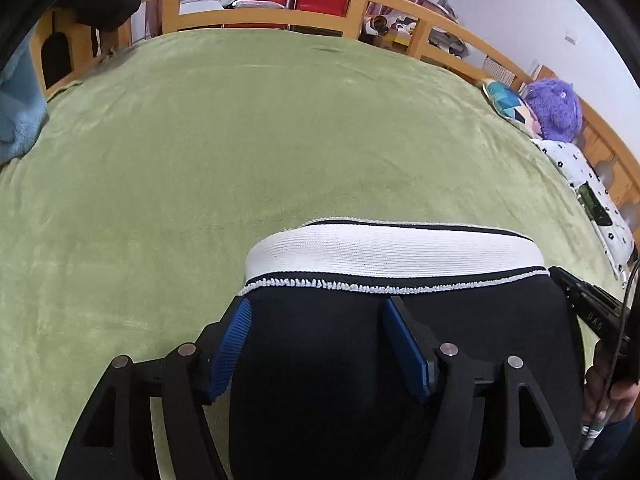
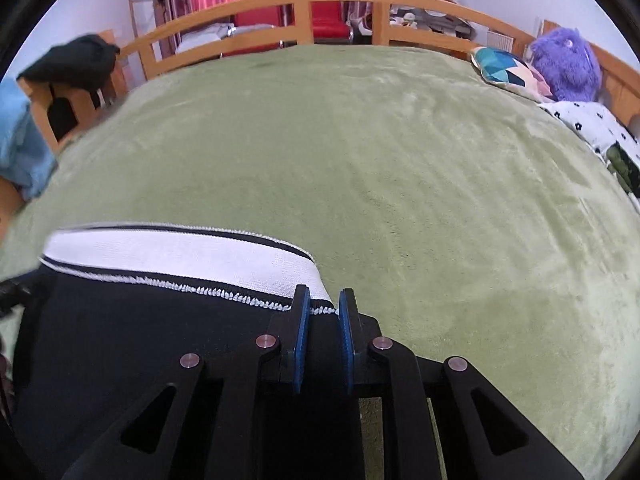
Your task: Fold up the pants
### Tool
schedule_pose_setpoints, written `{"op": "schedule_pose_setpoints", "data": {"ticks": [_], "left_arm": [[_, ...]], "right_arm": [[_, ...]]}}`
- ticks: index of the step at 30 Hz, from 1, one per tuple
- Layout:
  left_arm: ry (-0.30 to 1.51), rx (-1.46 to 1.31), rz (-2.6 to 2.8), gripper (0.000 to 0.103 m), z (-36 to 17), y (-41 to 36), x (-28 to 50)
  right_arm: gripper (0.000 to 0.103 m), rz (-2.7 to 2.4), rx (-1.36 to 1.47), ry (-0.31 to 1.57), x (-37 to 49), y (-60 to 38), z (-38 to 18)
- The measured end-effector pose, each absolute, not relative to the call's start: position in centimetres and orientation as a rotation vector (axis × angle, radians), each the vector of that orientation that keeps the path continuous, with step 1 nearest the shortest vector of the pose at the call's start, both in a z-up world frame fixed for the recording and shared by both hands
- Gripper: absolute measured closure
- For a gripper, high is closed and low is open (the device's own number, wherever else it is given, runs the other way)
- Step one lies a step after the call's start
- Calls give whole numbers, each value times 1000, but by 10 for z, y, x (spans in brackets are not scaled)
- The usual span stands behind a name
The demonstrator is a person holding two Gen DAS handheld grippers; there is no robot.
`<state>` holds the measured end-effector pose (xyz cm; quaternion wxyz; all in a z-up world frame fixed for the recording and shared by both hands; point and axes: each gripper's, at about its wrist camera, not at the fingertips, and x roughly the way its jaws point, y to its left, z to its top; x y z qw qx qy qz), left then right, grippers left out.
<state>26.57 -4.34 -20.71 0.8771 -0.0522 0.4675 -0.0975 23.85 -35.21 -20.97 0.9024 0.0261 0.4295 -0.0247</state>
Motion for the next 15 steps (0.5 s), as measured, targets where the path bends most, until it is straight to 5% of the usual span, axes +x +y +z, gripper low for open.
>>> {"op": "schedule_pose_setpoints", "data": {"ticks": [8, 15], "left_arm": [[978, -147, -235, 38, -177, -23, 185], [1027, -199, -221, 35, -203, -23, 120]], "right_arm": [[78, 50, 109, 830, 184, -346, -163], [67, 81, -26, 907, 136, -321, -192]]}}
